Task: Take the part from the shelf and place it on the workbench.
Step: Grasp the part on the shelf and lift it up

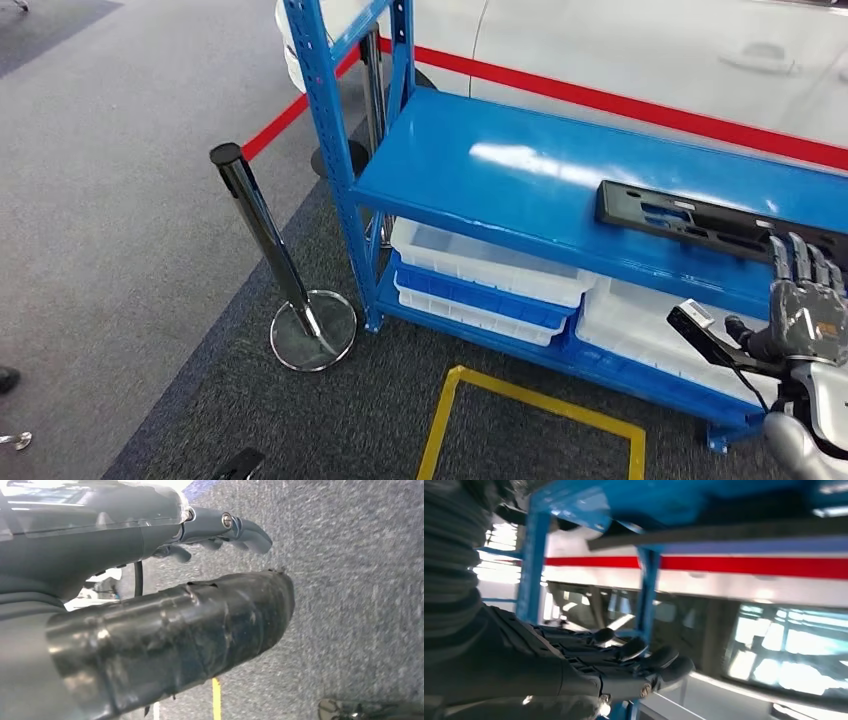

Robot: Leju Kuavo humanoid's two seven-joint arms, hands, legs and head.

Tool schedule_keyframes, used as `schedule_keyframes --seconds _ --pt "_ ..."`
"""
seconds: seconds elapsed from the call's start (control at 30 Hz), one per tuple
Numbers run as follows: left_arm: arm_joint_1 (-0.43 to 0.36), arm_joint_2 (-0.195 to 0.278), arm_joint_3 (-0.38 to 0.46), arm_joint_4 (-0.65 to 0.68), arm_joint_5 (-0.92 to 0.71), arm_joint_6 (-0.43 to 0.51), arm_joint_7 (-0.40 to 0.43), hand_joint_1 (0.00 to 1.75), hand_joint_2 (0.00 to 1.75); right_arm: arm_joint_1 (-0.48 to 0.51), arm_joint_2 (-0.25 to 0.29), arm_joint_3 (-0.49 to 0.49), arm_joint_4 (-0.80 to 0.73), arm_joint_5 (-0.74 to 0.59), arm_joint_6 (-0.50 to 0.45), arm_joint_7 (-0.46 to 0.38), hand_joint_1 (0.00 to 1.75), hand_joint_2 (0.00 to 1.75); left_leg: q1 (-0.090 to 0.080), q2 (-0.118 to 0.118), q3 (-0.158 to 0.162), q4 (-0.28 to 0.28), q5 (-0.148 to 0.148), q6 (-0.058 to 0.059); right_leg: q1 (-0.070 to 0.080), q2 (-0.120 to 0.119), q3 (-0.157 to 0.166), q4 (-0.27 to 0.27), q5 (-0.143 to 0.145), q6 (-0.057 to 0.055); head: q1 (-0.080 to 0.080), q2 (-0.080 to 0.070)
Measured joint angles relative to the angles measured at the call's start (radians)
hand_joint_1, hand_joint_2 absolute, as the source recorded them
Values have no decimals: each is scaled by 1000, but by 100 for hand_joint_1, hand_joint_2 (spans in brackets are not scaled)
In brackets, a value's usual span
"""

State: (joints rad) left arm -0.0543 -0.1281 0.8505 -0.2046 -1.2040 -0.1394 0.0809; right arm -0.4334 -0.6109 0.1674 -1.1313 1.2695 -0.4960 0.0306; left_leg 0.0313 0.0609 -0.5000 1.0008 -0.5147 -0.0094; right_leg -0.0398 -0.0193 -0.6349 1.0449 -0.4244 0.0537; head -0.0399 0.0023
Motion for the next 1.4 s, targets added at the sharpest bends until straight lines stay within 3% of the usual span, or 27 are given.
schedule_keyframes --seconds 0.07,0.13,0.23,0.27,0.3,0.33,0.4,0.43,0.5,0.63,0.67,0.73,0.77,0.8,0.83,0.9,0.97,1.03,1.13,1.2,1.27,1.3,1.33,1.4 --pt "-2 -1 -1 1 0 0 0 0 0 5 0 -2 -2 0 0 0 0 175 1 0 0 4 -7 -9 1 7 -3 3 -8 -21 -8 0" --pt "-3 0 -1 2 0 0 0 0 0 3 -1 -5 -4 0 0 0 0 175 5 -19 -23 57 -38 -11 3 12 6 3 -16 -37 -9 0" --pt "-2 0 -1 2 0 0 0 0 0 1 3 -7 -6 1 0 -1 0 175 -1 -47 -146 264 -106 -1 15 20 20 2 -26 -55 -13 0" --pt "-1 0 -1 3 0 0 0 0 0 3 5 -7 -6 1 0 -1 0 175 -6 -49 -183 312 -106 5 21 23 24 2 -29 -60 -14 0" --pt "0 0 -1 3 0 0 0 0 0 5 6 -7 -6 1 0 -1 0 175 -12 -50 -203 322 -86 14 28 27 30 2 -33 -64 -14 0" --pt "1 0 -1 3 0 1 0 0 0 5 7 -7 -6 1 0 -1 0 175 -19 -52 -204 293 -47 25 34 31 37 2 -37 -68 -14 0" --pt "2 2 -1 4 -1 2 0 0 0 5 9 -7 -6 1 1 -1 0 175 -34 -59 -168 167 42 58 45 38 50 2 -45 -71 -12 0" --pt "2 3 -1 4 -1 2 -1 0 0 4 10 -7 -7 1 2 -1 0 175 -39 -63 -147 108 68 70 48 42 52 2 -49 -71 -10 0" --pt "0 4 -2 5 -1 3 -1 0 0 4 13 -7 -7 1 4 -1 0 175 -45 -67 -127 53 76 80 46 47 50 0 -51 -64 -8 0" --pt "-2 2 -3 6 -2 3 -1 0 0 5 10 -9 -11 1 6 -1 0 175 -36 -63 -96 7 84 77 42 43 47 18 -67 -42 -6 0" --pt "-2 1 -4 6 -3 3 -2 0 0 4 8 -9 -12 0 6 -1 0 175 -33 -61 -87 -2 86 78 39 38 29 58 -86 -36 -4 0" --pt "-3 1 -5 6 -4 3 -3 0 0 5 8 -11 -11 0 7 -2 0 175 -31 -60 -79 -6 82 81 30 32 -38 178 -132 -21 -1 0" --pt "-3 1 -6 6 -5 3 -3 0 0 9 8 -11 -10 0 8 -2 0 175 -31 -60 -77 -5 78 80 24 31 -69 225 -141 -14 -1 0" --pt "-3 1 -7 6 -6 3 -3 0 0 13 8 -11 -10 0 8 -2 0 175 -30 -60 -74 -3 74 78 18 29 -86 240 -132 -9 -1 0" --pt "-3 1 -7 7 -7 3 -3 0 0 16 8 -11 -10 -1 8 -2 0 175 -29 -60 -70 0 68 75 14 26 -82 214 -103 -4 -1 0" --pt "-3 1 -9 7 -9 2 -5 0 0 17 8 -11 -10 -2 9 -2 0 175 -26 -59 -60 8 54 66 9 18 -31 92 -28 1 -1 0" --pt "-4 1 -13 8 -10 2 -6 0 0 17 8 -12 -10 -3 10 -2 0 175 -27 -59 -58 17 42 54 14 12 10 0 2 -7 -2 0" --pt "-5 1 -16 8 -11 1 -6 0 0 19 8 -12 -11 -4 10 -1 0 175 -30 -56 -58 18 37 43 22 13 17 -15 -6 -22 -3 0" --pt "-5 1 -19 8 -14 1 -7 0 0 21 9 -12 -13 -4 10 -3 0 175 -28 -53 -61 45 14 27 16 17 32 -26 -9 -43 -6 0" --pt "-7 1 -20 8 -17 2 -8 0 0 22 12 -12 -14 -3 10 -5 0 175 -25 -54 -111 152 -33 19 15 17 44 -31 -14 -56 -8 0" --pt "-8 1 -22 8 -19 2 -9 0 0 25 19 -12 -14 -2 10 -7 0 175 -23 -54 -188 279 -71 15 17 18 50 -30 -21 -63 -9 0" --pt "-7 1 -22 8 -20 2 -9 0 0 26 23 -12 -14 -1 10 -8 0 175 -23 -54 -212 306 -67 14 18 20 54 -29 -25 -63 -9 0" --pt "-6 1 -22 9 -20 2 -8 0 0 28 27 -12 -14 -1 10 -9 0 175 -22 -54 -218 296 -42 14 18 22 58 -27 -30 -62 -9 0" --pt "-6 1 -22 9 -20 3 -8 0 0 28 33 -12 -14 0 10 -9 0 175 -22 -55 -179 176 43 18 17 25 71 -23 -44 -56 -9 0"
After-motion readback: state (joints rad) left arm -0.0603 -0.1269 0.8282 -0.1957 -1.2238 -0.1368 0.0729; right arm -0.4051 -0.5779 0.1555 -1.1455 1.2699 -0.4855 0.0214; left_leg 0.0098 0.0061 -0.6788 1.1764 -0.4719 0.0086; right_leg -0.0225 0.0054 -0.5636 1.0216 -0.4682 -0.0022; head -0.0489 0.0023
